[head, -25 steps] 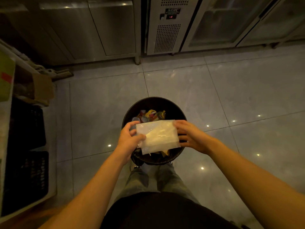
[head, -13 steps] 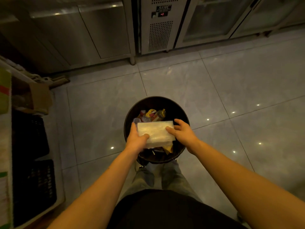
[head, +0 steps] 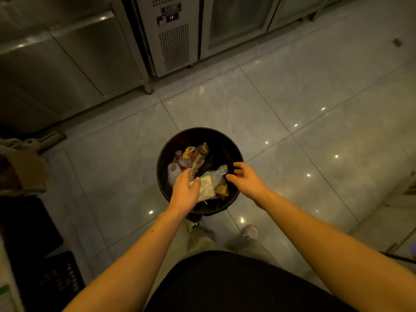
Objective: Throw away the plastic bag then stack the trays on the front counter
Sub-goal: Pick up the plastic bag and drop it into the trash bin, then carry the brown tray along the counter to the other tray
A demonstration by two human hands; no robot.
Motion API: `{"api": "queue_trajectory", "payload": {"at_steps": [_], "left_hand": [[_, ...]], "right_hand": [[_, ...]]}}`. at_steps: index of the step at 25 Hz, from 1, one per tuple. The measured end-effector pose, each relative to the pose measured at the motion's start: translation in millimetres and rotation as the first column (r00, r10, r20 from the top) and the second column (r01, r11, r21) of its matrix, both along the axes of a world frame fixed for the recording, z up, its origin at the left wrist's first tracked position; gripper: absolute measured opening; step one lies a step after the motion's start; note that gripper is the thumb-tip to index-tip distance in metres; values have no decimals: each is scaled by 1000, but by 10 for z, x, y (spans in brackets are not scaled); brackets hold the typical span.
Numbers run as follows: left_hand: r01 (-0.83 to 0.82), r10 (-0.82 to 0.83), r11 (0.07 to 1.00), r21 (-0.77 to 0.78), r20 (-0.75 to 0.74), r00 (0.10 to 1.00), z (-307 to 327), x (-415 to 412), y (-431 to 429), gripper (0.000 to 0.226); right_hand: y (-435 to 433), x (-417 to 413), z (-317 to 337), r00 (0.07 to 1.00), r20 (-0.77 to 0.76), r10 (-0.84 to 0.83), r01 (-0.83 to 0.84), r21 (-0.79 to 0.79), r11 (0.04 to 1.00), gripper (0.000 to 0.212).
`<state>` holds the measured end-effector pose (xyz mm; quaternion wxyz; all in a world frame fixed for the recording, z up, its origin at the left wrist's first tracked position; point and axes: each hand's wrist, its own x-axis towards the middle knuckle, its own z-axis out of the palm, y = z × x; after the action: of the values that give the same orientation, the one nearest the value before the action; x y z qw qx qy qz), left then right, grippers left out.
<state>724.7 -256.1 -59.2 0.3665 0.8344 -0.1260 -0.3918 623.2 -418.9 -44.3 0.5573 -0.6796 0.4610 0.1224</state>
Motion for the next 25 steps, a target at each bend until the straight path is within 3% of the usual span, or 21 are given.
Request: {"api": "queue_trajectory", "payload": {"at_steps": [5,10,14,20,25], "left_hand": [[209,-194,975,-69,183,964,243,-256,-534,49],[509,-460,859,-49,358,812,496,-877,-1223,47],[739,-647,673,-38,455,612,712,-1757,-1817,47],[936,-745,350,25,614,262,1004,-3198,-2486,56],[989,-673,-5,148,731,-112,1214,-4439,-2803,64]], "right_hand": [[-309,-526,246,994,67,-80,88,-127,988,53],[-694,-1390,517,965,142,-220,253,-279,927,48],[-1001,-2522,743,907,209,-365,420,-414,807,48],[-1079,-4216,1030,783,239,-574,581,-611,538,53],[-603,-5530,1331,634,132,-762,494,-828,267,60]]}}
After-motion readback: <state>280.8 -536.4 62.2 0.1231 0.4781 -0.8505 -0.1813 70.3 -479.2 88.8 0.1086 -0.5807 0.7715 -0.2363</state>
